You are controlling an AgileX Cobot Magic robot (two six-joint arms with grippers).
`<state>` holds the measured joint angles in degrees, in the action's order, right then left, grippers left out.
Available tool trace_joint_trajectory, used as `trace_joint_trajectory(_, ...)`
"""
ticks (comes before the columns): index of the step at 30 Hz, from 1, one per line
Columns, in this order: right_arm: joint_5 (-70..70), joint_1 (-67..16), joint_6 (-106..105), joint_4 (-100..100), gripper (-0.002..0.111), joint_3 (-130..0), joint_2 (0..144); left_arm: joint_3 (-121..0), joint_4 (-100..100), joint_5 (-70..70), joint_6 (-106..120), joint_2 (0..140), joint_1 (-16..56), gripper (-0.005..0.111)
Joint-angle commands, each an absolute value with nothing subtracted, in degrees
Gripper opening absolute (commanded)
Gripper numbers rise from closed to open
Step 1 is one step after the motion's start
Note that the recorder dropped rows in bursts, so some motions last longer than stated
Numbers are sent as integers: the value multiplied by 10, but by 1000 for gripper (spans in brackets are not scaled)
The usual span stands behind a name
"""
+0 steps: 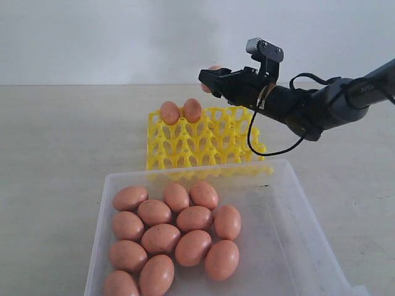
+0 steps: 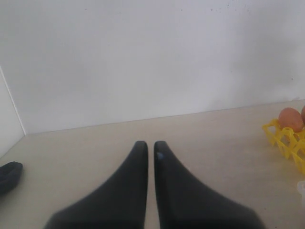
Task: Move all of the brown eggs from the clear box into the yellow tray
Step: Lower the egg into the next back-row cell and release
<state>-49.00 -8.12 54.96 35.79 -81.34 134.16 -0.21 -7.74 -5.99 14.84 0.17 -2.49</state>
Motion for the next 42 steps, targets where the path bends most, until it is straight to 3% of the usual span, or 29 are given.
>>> trace_joint_trajectory(1, -521, -80, 564, 389, 0, -833, 1362, 0, -79, -58, 150, 0, -21, 4)
trace_joint_trajectory(18, -395, -80, 363, 391, 0, -833, 1362, 0, -79, -58, 150, 0, -21, 4)
trace_joint_trajectory(42, -379, -80, 375, 474, 0, -833, 1362, 0, -79, -58, 150, 0, -21, 4)
